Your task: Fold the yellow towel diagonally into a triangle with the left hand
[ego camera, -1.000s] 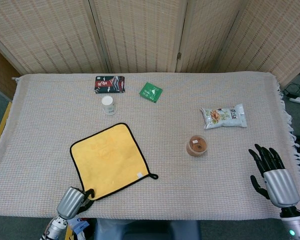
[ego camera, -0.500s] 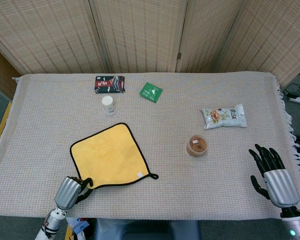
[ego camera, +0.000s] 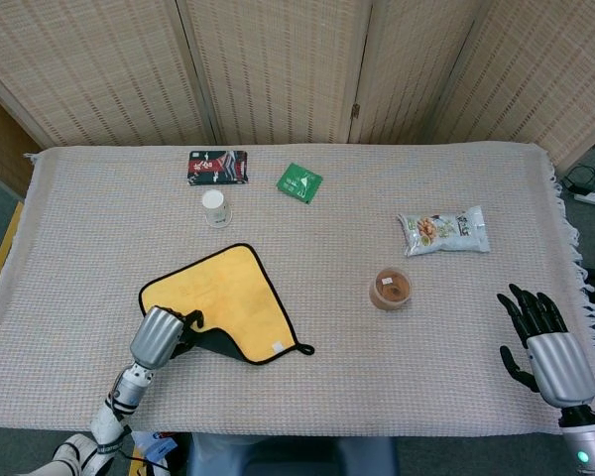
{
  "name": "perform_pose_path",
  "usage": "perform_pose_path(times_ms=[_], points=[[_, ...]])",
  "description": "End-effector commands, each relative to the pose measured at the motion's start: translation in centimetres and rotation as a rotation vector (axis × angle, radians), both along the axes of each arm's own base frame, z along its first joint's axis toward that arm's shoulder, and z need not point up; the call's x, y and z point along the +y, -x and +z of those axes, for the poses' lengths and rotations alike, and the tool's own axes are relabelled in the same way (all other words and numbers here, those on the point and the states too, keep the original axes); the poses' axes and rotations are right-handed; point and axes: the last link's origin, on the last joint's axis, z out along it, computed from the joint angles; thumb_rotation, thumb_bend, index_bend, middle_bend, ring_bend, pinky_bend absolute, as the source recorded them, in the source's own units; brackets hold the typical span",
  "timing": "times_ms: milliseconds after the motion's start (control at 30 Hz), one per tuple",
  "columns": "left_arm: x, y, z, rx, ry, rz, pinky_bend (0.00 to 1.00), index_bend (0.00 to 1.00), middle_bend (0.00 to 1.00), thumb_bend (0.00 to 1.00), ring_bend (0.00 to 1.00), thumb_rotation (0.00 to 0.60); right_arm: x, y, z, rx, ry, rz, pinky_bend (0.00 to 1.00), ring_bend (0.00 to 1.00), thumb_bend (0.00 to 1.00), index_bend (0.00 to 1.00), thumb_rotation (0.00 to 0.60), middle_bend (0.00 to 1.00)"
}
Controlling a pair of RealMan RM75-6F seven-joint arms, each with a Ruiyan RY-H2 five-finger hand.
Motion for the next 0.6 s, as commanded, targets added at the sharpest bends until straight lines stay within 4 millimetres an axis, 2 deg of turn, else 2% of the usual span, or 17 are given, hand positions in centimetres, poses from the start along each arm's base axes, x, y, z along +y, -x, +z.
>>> perform_pose_path(times_ms=[33,300,600], points=[[2.5,-0.8,-0.2,0.003,-0.007,0.025,1.00,0.63,1.00,0.48,1.00,0.600,-0.1,0.3,0.4,-0.003,0.010,-0.016,0.00,0.00,0.51,0.00,0.600,0.00],[6.6,-2.2,-1.6,0.043,0.004,0.068,1.00,0.63,1.00,0.48,1.00,0.600,-0.3,1.3,1.2,-0.024,0.024,-0.061,0.00,0.00,0.51,0.00,0.600,0.00],[9.9,-3.9,-2.0,0.062,-0.009,0.083,1.00,0.62,1.00,0.48,1.00,0.600,-1.0,2.0,1.4,-0.040,0.014,-0.100,0.00,0.00,0.51,0.00,0.600,0.00]])
